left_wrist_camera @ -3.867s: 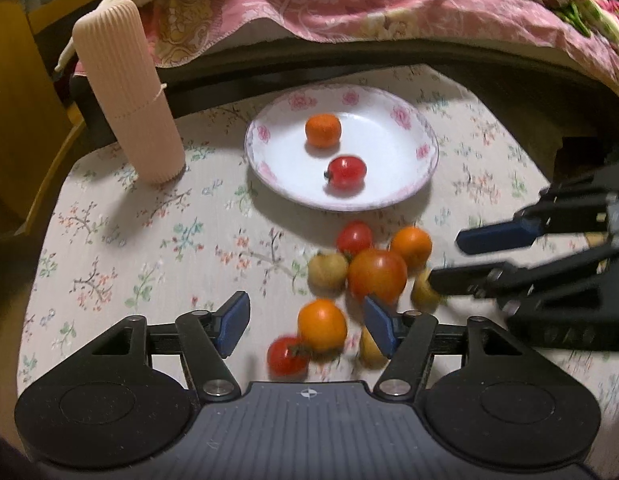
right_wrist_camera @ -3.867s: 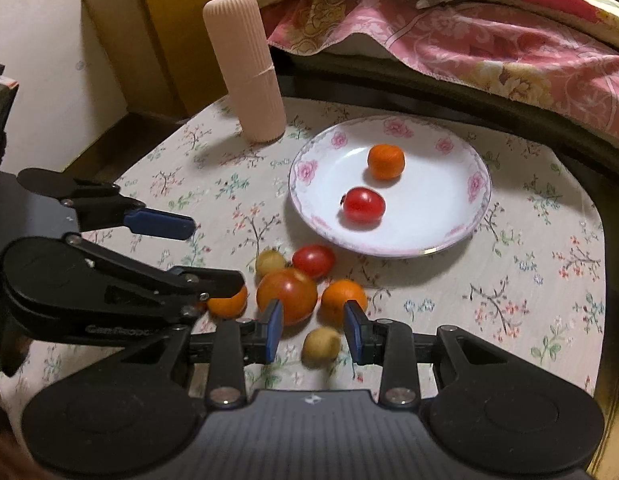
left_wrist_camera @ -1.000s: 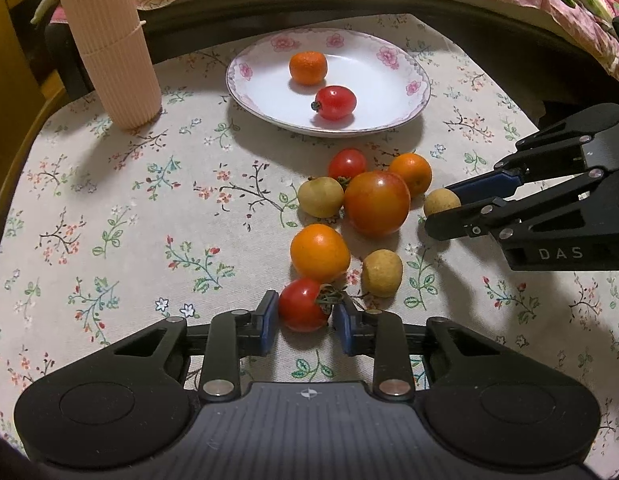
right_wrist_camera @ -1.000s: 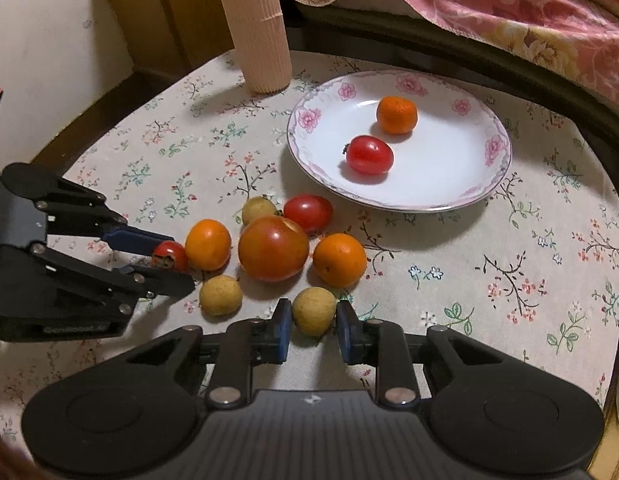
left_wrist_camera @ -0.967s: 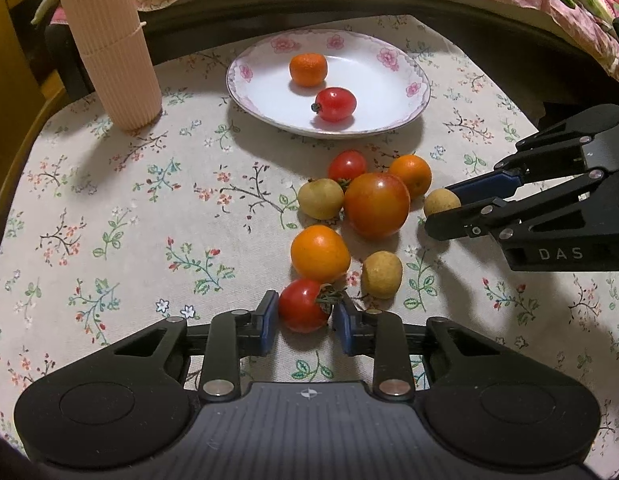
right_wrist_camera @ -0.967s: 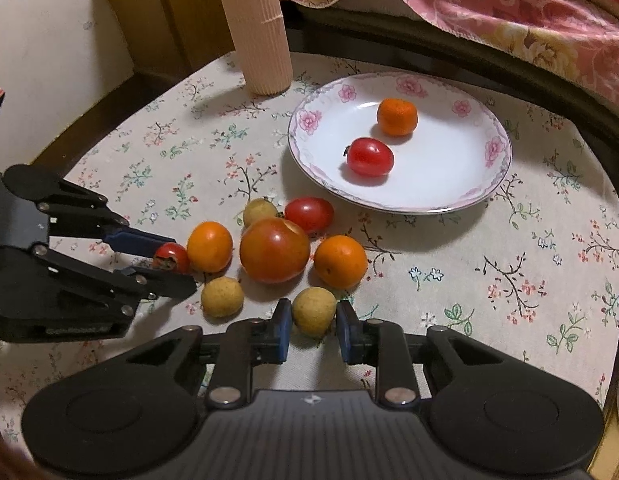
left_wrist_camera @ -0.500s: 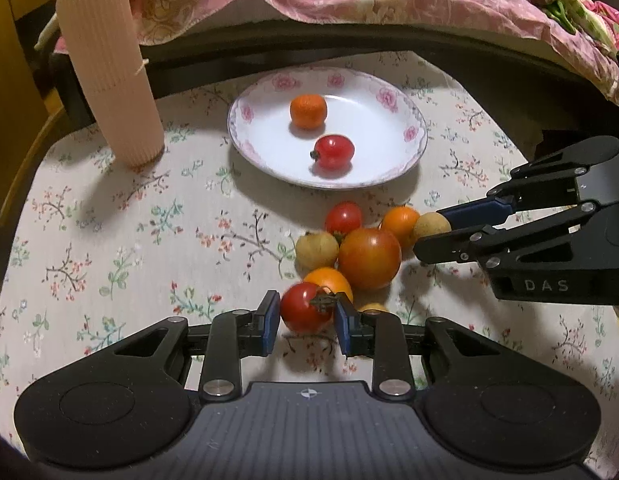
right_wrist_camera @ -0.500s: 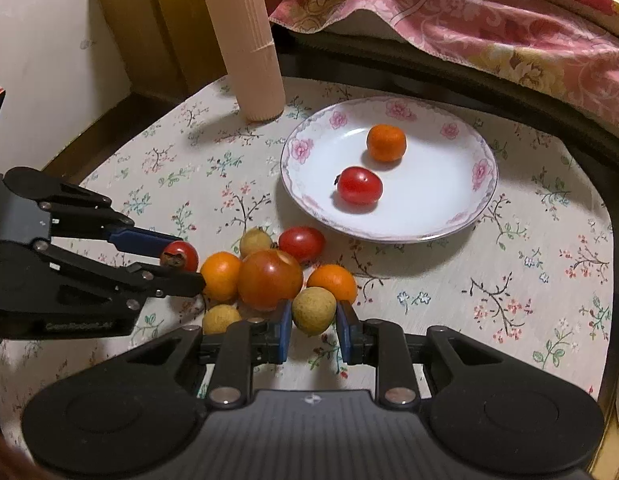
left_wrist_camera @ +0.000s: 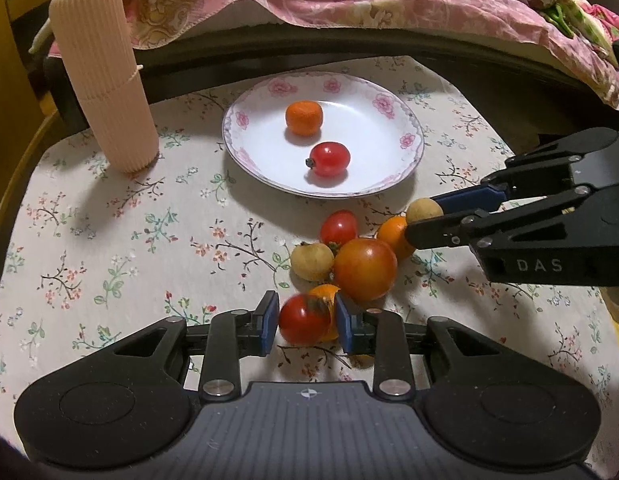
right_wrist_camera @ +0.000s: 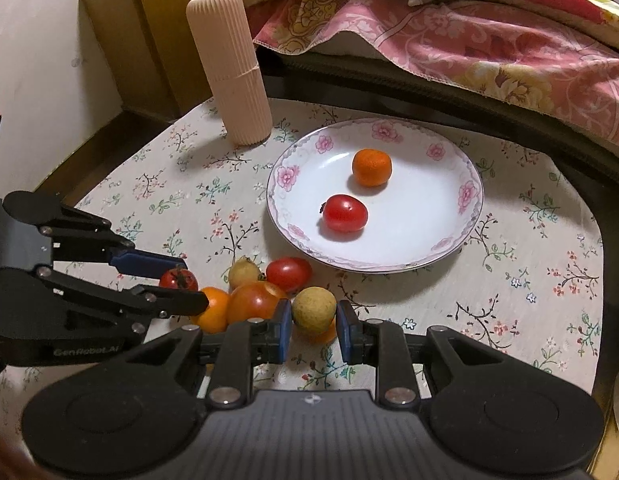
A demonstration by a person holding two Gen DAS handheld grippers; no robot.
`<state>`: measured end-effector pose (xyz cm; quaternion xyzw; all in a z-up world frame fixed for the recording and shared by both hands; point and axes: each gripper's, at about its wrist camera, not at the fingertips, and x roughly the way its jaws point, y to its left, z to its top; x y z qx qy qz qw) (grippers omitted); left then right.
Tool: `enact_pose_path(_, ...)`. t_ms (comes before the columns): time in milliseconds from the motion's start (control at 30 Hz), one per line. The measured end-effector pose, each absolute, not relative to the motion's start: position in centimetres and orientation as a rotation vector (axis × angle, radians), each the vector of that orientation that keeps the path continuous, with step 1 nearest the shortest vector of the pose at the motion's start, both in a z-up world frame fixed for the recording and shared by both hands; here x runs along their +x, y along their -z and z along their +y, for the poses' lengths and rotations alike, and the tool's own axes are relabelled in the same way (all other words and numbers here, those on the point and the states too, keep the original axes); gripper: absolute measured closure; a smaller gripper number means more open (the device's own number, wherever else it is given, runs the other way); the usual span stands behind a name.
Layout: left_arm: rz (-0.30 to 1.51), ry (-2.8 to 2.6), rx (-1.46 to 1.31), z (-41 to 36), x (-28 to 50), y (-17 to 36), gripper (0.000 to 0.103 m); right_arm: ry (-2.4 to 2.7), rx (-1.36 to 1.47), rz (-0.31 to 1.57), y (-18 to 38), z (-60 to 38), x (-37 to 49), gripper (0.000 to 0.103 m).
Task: Organize fruits
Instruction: 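Grasp a small tan round fruit with the right gripper while the left holds the tomato, then place the tomato on the plate with the left gripper while the right carries the tan fruit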
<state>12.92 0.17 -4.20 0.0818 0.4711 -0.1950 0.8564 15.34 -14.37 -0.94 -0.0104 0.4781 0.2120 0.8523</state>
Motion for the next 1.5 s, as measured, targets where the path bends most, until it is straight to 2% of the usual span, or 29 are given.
enact_pose_path(233,1.007,0.431,0.155,1.2,11.7,4.5,0.061,-0.446,-0.023,1.012,1.1,-14.4,15.3,0.078)
enact_pose_path(433,1.021,0.433,0.137,2.5,10.5,5.3,0.046,-0.456,-0.029,1.022,1.4,-14.2,15.2,0.078)
enact_pose_path(500,1.030,0.422,0.155,2.6,10.2,5.7,0.052,-0.457,-0.034,1.027,1.5,-14.1,15.1,0.078)
enact_pose_path(833,1.030,0.410,0.213,1.8,10.8,6.7,0.056,-0.474,-0.043,1.025,1.5,-13.6,14.9,0.078)
enact_pose_path(933,1.039,0.411,0.238,1.3,10.6,6.6,0.068,-0.474,-0.042,1.027,1.5,-13.7,15.0,0.078)
enact_pose_path(1500,0.970,0.376,0.172,1.4,12.6,3.2,0.069,-0.434,-0.011,0.978,0.3,-14.8,15.8,0.078)
